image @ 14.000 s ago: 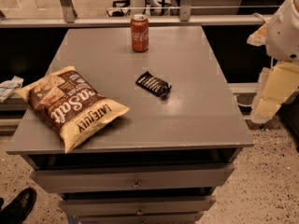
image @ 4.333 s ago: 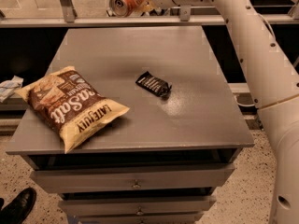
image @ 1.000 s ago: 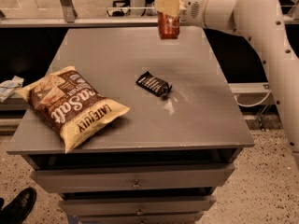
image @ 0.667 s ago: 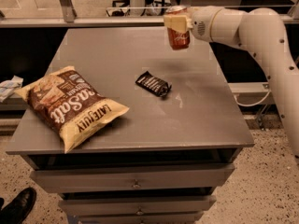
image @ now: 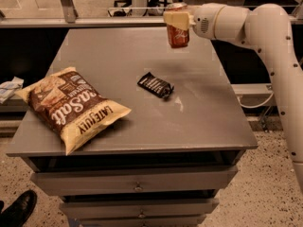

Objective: Place coke can upright

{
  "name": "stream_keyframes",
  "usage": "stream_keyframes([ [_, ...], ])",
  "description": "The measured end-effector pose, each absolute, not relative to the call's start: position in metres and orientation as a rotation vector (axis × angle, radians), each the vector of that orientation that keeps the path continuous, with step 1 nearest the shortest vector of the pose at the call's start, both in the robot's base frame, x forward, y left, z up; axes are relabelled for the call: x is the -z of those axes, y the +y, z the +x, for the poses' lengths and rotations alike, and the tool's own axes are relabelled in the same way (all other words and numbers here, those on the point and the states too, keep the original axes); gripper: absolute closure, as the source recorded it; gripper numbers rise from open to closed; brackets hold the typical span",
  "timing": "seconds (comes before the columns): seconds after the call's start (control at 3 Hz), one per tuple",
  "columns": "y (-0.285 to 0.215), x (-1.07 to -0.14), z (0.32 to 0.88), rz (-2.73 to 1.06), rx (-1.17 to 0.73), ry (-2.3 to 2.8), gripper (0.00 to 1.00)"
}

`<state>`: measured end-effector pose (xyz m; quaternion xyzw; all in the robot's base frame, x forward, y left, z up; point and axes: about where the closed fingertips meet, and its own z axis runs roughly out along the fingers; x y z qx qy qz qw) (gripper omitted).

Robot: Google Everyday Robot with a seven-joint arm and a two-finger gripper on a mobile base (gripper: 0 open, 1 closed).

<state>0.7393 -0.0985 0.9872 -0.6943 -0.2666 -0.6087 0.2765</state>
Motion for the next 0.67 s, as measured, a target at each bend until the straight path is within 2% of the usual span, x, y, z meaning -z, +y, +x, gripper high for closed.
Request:
stream_keyframes([
  [0.67, -0.132, -0.976, 0.725, -1.745, 1.745, -1.045, 1.0],
])
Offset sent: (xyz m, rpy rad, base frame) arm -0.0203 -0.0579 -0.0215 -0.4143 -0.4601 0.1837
